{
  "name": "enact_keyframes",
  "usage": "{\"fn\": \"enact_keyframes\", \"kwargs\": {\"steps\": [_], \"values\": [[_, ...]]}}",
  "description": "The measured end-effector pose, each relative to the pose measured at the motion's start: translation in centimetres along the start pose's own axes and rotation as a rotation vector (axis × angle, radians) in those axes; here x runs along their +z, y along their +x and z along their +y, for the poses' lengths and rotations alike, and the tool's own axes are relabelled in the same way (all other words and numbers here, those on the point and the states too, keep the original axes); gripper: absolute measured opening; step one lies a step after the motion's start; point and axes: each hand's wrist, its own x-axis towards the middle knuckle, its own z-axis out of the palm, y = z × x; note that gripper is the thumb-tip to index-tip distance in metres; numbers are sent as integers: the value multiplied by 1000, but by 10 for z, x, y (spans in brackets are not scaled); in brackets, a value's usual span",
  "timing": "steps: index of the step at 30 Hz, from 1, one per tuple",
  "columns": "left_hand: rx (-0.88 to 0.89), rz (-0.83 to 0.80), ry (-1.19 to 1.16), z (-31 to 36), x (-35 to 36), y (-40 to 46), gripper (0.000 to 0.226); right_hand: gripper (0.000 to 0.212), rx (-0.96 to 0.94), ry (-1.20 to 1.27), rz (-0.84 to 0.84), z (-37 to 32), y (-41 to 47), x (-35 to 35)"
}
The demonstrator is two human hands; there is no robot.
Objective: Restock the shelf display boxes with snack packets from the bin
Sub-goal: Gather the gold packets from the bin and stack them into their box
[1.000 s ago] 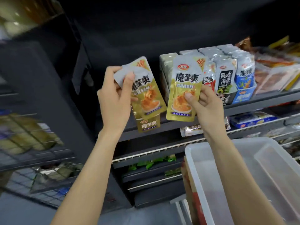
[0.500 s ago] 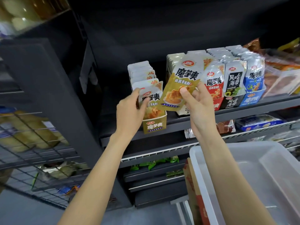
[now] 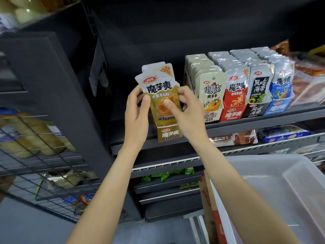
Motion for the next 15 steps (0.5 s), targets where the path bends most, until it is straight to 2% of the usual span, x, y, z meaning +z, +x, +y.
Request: {"fn": "enact_keyframes", "kwargs": {"steps": [2,4,7,9,11,15], "values": [[24,-12,-7,1,-1,-1,51,17,19,20,0,1,0,-2],[31,-19,-10,3,-2,-1,49,18,13,-61,-5,3,-3,-5],[22,-37,16,5,1,0,39,26,-56,-374,0,14,-12,-8],[24,-40,72,4,3,0,45,33,-34,-504,8,21,-15,-10],[8,-32,131,2,4,1,53,40,22,-459,1,20,-16,-12],[-116,-47,153,6,5,7,72,65,5,-163,-43,3,-8,-14]]}}
